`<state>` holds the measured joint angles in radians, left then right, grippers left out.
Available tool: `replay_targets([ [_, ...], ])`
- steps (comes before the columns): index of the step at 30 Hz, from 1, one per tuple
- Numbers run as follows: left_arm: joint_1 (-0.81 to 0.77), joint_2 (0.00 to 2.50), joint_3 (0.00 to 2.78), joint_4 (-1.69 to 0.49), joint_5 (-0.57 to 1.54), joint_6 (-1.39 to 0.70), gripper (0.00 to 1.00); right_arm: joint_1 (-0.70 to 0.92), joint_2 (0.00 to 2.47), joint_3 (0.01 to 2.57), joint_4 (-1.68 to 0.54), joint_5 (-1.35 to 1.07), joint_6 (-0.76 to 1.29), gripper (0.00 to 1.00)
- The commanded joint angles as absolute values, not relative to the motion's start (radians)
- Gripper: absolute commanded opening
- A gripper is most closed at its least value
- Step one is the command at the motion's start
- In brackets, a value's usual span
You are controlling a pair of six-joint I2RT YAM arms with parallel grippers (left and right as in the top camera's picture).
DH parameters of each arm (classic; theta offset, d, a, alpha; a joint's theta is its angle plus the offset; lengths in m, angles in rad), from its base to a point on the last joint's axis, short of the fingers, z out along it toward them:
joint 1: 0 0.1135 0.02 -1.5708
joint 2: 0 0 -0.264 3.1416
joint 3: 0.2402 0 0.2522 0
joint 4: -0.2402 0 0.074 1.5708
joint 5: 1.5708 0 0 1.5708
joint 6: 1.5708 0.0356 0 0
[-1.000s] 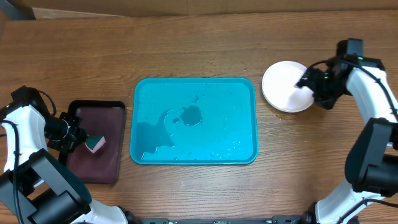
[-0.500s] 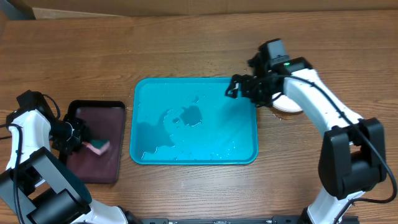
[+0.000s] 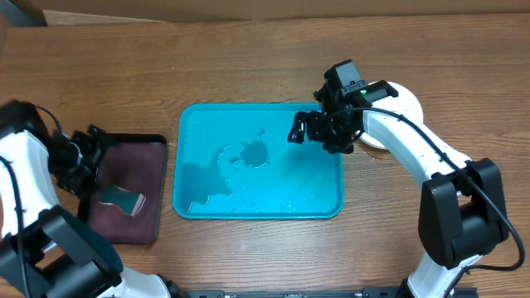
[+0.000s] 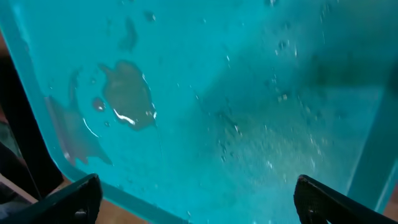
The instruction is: Clean dirty plates on tray and stack at the side
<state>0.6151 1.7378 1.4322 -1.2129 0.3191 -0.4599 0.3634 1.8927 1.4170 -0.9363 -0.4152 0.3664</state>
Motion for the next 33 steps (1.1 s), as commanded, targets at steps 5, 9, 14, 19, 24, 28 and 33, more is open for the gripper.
replay_targets([
  [5, 0.611, 1.505, 1.493, -1.281, 0.442, -0.327, 1.0, 0.368, 1.686, 1.415, -1.018, -0.42, 0.375, 1.0],
  [9, 0.587, 1.409, 1.469, -1.348, 0.442, -0.276, 1.0, 0.386, 1.54, 1.415, -1.099, -0.323, 0.415, 1.0],
  [14, 0.519, 1.306, 1.376, -1.346, 0.442, -0.269, 1.0, 0.46, 1.358, 1.415, -1.216, -0.13, 0.499, 1.0],
  [19, 0.436, 1.256, 1.245, -1.317, 0.435, -0.276, 1.0, 0.573, 1.235, 1.415, -1.308, -0.071, 0.499, 1.0],
  [24, 0.411, 1.268, 1.144, -1.245, 0.435, -0.277, 1.0, 0.656, 1.202, 1.415, -1.361, -0.071, 0.502, 1.0],
  [28, 0.411, 1.303, 1.122, -1.232, 0.435, -0.277, 1.0, 0.662, 1.206, 1.415, -1.375, -0.072, 0.502, 1.0],
  [33, 0.411, 1.342, 1.122, -1.23, 0.435, -0.277, 1.0, 0.662, 1.206, 1.415, -1.375, -0.071, 0.502, 1.0],
])
